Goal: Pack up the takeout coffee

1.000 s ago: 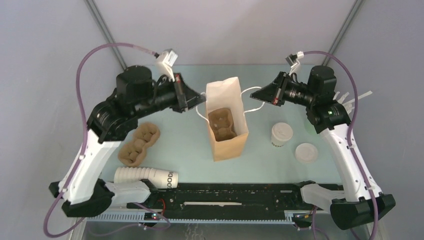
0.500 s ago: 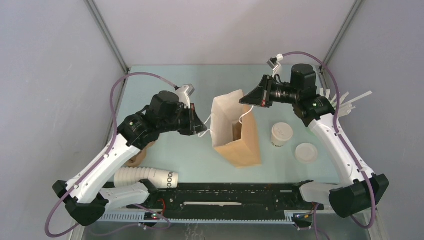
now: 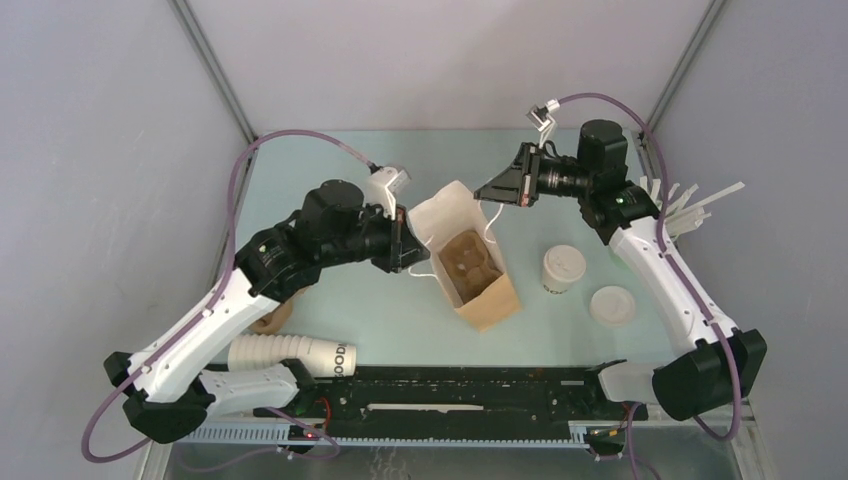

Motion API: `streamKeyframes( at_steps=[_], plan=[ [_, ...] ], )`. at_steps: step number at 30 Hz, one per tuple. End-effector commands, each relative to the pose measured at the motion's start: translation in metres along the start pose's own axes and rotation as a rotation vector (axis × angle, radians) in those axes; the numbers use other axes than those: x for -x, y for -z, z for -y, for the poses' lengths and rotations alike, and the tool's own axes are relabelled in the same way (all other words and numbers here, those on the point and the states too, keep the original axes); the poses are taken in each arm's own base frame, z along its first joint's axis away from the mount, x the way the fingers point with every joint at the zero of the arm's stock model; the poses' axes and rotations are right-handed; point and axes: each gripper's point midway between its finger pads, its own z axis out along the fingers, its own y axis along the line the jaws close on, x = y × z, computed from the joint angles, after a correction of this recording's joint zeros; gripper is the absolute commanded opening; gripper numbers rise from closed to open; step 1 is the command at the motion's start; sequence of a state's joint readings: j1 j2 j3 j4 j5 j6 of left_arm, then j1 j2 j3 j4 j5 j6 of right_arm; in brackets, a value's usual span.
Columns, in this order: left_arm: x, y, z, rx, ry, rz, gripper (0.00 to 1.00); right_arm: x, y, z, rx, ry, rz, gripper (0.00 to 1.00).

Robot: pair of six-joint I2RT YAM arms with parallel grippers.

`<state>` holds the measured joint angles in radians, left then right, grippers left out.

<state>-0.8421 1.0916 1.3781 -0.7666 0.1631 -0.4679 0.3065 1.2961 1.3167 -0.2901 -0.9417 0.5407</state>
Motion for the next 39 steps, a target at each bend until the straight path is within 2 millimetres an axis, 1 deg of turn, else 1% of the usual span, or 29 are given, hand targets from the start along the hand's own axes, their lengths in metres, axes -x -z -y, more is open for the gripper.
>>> streamKeyframes(
  at_steps=[1,3,6,8,11,13,15,18,20,22,24,26,28,30,32,35,37,39],
  plan=[
    [-0.010,-0.007,0.001,-0.023,-0.111,-0.023,0.00,0.031,-0.004,-0.047,0.194,0.253,0.065,0.00],
    [-0.027,-0.013,-0.003,-0.025,-0.123,-0.068,0.00,0.026,-0.011,-0.049,0.250,0.269,0.028,0.00],
    [-0.053,-0.018,-0.014,-0.011,-0.133,-0.130,0.00,0.009,-0.021,-0.055,0.321,0.317,-0.039,0.00],
    [-0.066,-0.017,-0.018,-0.012,-0.129,-0.155,0.00,-0.002,-0.026,-0.056,0.335,0.333,-0.071,0.00],
    [-0.077,-0.015,-0.024,-0.005,-0.123,-0.171,0.00,-0.015,-0.030,-0.048,0.315,0.300,-0.115,0.00],
    [-0.076,-0.011,-0.025,0.003,-0.126,-0.163,0.00,-0.017,-0.030,-0.044,0.287,0.292,-0.119,0.00],
    [-0.067,-0.004,-0.024,0.019,-0.134,-0.145,0.00,-0.010,-0.027,-0.042,0.266,0.278,-0.096,0.00],
    [-0.036,0.013,-0.015,0.034,-0.158,-0.063,0.00,0.003,-0.021,-0.046,0.251,0.278,-0.047,0.00],
    [-0.016,0.024,-0.011,0.053,-0.172,-0.009,0.00,0.012,-0.018,-0.038,0.204,0.251,-0.013,0.00],
    [0.003,0.032,-0.005,0.063,-0.182,0.032,0.00,0.024,-0.014,-0.032,0.168,0.164,0.019,0.00],
    [0.020,0.040,0.001,0.071,-0.177,0.073,0.00,0.035,-0.009,-0.037,0.152,0.111,0.057,0.00],
    [0.035,0.050,0.007,0.074,-0.172,0.111,0.00,0.047,-0.004,-0.042,0.100,0.043,0.103,0.00],
    [0.050,0.059,0.013,0.079,-0.166,0.141,0.00,0.057,0.001,-0.054,0.081,-0.011,0.139,0.00],
    [0.063,0.067,0.012,0.109,-0.150,0.173,0.00,0.062,0.006,-0.070,0.077,-0.034,0.166,0.00],
    [0.071,0.073,0.014,0.119,-0.136,0.192,0.00,0.065,0.014,-0.084,0.081,-0.039,0.185,0.00],
    [0.088,0.085,0.017,0.135,-0.102,0.239,0.00,0.067,0.022,-0.097,0.090,-0.051,0.207,0.00],
    [0.098,0.092,0.023,0.125,-0.070,0.269,0.00,0.065,0.025,-0.099,0.077,-0.059,0.210,0.00],
    [0.106,0.096,0.028,0.115,-0.044,0.290,0.00,0.063,0.028,-0.090,0.023,-0.079,0.222,0.00]
  ],
)
